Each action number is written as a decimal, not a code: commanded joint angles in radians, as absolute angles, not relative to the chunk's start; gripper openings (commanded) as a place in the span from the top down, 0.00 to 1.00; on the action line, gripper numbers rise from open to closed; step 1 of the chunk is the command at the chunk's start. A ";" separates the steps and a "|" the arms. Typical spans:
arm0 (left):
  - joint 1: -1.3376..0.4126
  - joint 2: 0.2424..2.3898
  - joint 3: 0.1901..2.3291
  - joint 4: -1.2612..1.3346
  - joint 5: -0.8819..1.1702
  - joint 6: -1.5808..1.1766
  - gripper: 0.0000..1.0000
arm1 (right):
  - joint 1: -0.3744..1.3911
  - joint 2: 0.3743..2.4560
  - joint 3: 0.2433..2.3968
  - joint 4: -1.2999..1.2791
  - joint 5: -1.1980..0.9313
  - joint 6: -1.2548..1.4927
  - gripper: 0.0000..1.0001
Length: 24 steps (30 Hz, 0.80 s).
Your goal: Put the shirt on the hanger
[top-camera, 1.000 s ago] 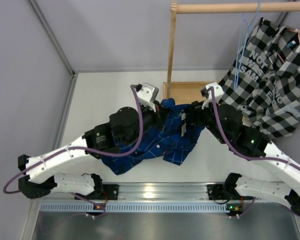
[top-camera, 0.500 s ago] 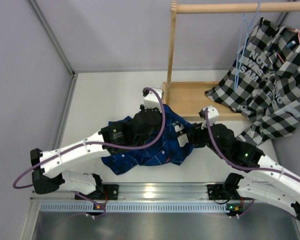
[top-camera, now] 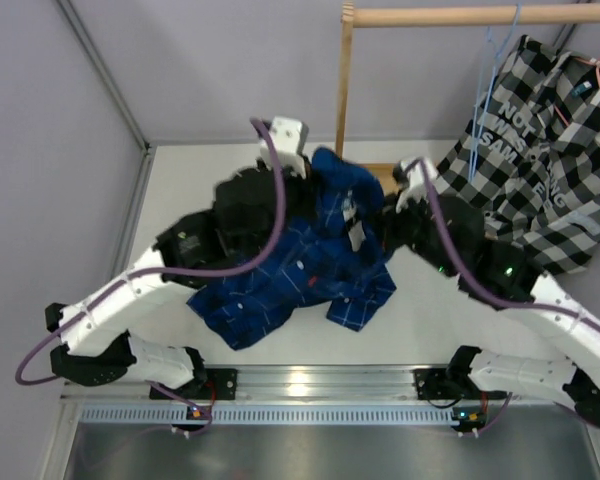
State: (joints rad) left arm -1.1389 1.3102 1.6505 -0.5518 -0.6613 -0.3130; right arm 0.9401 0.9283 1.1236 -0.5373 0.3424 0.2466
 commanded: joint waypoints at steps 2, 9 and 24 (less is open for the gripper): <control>-1.137 1.366 2.115 -0.463 -0.566 0.122 1.00 | 0.951 1.115 1.730 -0.613 0.196 0.045 1.00; -1.138 1.266 1.819 -0.466 -0.324 0.083 1.00 | 0.960 0.983 1.470 -0.588 0.476 0.251 1.00; -1.169 1.336 0.963 -0.055 -0.548 -0.491 1.00 | 0.960 0.316 0.453 -0.575 0.388 0.670 0.55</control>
